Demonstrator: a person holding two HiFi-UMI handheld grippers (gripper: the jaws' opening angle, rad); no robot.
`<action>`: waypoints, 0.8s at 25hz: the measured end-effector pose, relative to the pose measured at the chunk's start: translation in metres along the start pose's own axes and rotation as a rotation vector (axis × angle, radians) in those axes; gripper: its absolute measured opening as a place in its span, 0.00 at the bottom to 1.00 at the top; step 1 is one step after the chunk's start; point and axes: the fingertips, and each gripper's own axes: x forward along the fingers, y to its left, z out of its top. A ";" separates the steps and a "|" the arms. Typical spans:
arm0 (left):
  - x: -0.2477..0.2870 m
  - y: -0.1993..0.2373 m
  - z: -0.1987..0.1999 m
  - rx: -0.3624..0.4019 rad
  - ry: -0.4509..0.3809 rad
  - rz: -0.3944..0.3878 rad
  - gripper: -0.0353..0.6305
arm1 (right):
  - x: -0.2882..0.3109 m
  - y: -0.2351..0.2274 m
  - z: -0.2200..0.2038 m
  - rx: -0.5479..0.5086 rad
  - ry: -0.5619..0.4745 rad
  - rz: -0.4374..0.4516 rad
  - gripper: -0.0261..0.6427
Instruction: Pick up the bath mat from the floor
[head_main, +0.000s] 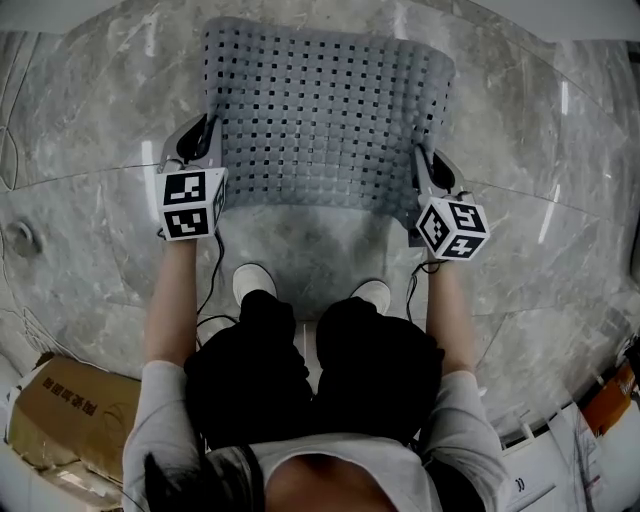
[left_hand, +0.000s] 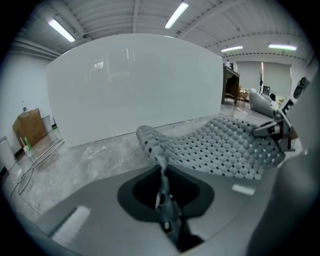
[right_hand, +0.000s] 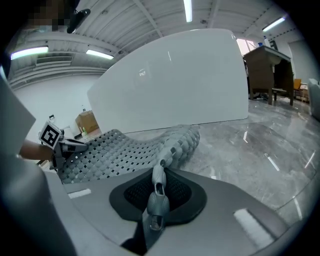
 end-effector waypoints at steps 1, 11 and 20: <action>-0.005 -0.001 0.008 -0.006 -0.009 -0.005 0.11 | -0.005 0.001 0.006 0.007 -0.009 -0.005 0.10; -0.075 -0.010 0.102 0.013 -0.059 -0.041 0.11 | -0.081 0.015 0.087 0.047 -0.061 -0.062 0.10; -0.176 -0.012 0.215 -0.027 -0.132 -0.052 0.11 | -0.173 0.040 0.200 0.048 -0.102 -0.073 0.09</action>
